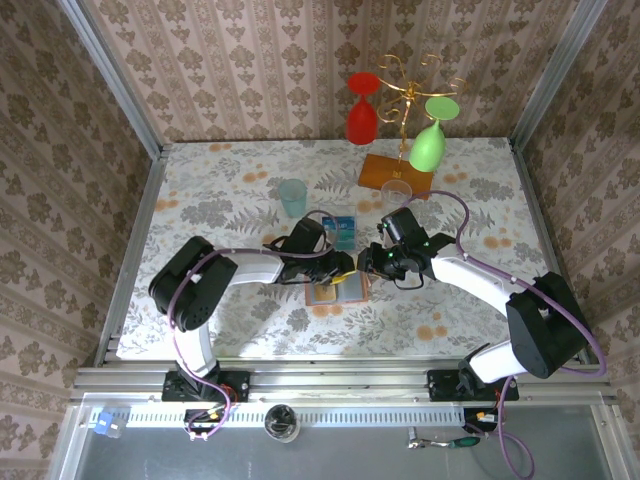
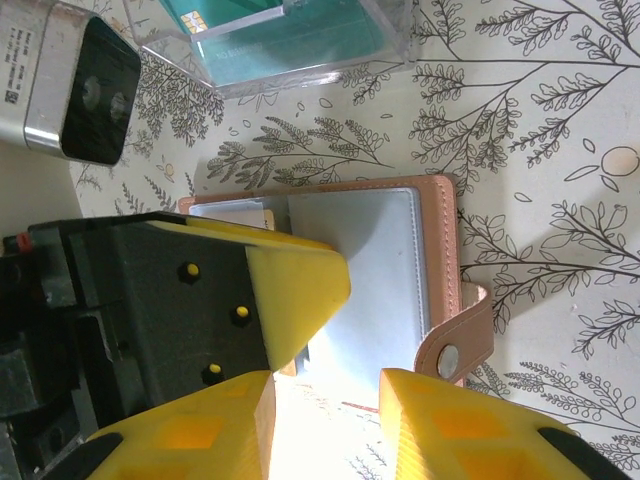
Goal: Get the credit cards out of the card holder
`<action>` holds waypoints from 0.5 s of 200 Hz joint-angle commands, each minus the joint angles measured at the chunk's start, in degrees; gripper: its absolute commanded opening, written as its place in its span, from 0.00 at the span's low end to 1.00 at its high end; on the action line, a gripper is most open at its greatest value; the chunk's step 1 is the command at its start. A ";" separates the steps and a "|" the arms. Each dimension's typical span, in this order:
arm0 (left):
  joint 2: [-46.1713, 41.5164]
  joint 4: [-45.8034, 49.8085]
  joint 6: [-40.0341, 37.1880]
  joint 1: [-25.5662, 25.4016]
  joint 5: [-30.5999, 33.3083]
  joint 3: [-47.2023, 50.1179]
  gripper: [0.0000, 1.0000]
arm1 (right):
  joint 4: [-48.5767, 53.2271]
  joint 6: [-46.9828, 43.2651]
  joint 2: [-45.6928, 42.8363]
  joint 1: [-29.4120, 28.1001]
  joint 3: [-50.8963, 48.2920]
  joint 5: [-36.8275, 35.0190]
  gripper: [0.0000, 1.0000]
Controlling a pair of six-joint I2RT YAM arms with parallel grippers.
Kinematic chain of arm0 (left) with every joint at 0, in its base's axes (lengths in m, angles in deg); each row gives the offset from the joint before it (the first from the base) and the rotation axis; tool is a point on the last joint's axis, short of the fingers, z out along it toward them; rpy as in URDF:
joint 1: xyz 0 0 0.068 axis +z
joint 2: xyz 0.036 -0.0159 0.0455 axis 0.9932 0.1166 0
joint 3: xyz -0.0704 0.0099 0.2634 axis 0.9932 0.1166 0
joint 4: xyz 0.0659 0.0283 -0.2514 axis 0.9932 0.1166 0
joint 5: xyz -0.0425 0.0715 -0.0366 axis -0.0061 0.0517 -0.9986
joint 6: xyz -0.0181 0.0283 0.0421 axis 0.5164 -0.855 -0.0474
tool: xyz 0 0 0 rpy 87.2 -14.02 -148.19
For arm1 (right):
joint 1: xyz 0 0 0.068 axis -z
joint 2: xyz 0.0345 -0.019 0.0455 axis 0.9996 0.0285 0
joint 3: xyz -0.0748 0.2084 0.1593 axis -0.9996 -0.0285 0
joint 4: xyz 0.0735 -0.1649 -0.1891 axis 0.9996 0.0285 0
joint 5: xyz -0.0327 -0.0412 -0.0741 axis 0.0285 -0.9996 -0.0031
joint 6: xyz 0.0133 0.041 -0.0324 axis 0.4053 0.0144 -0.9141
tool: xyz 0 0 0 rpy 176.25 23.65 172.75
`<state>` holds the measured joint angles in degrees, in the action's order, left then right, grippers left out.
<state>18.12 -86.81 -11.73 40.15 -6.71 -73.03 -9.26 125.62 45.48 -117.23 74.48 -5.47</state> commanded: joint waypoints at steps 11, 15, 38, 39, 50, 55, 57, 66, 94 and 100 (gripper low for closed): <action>-3.78 1.70 -1.74 1.06 -0.63 -1.10 0.37 | 0.16 0.04 1.23 0.21 0.73 1.23 0.33; -4.22 1.93 -1.81 1.22 -0.51 -0.91 0.37 | -0.01 0.12 1.38 0.20 0.67 1.40 0.33; -6.40 2.43 -2.31 2.15 0.04 1.07 0.36 | -1.07 0.66 2.50 0.04 0.77 2.47 0.33; -6.48 2.45 -2.29 2.18 0.11 1.19 0.36 | -1.17 0.68 2.57 0.04 0.79 2.51 0.33; -7.80 2.70 -2.53 2.83 0.41 2.51 0.35 | -1.76 0.92 3.47 -0.23 1.28 3.02 0.33; -8.42 2.95 -2.68 3.09 0.61 3.08 0.34 | -1.84 0.96 3.79 -0.36 1.45 3.14 0.33; -8.69 3.03 -2.75 3.19 0.68 3.35 0.34 | -1.94 1.01 3.92 -0.35 1.62 3.20 0.33; -9.81 3.67 -3.05 3.68 1.05 4.37 0.33 | -2.06 1.05 4.66 -0.73 2.10 3.46 0.33; -13.48 6.19 -4.62 5.13 2.43 7.56 0.32 | -2.59 1.31 7.16 -2.00 3.89 3.86 0.32; -14.32 6.89 -4.97 5.42 2.78 8.16 0.31 | -2.60 1.31 7.74 -2.35 4.34 3.95 0.32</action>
<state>7.15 -84.05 -13.85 44.45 -5.59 -67.45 -10.75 125.88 51.08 -118.32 75.70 -3.35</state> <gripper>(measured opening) 0.319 0.326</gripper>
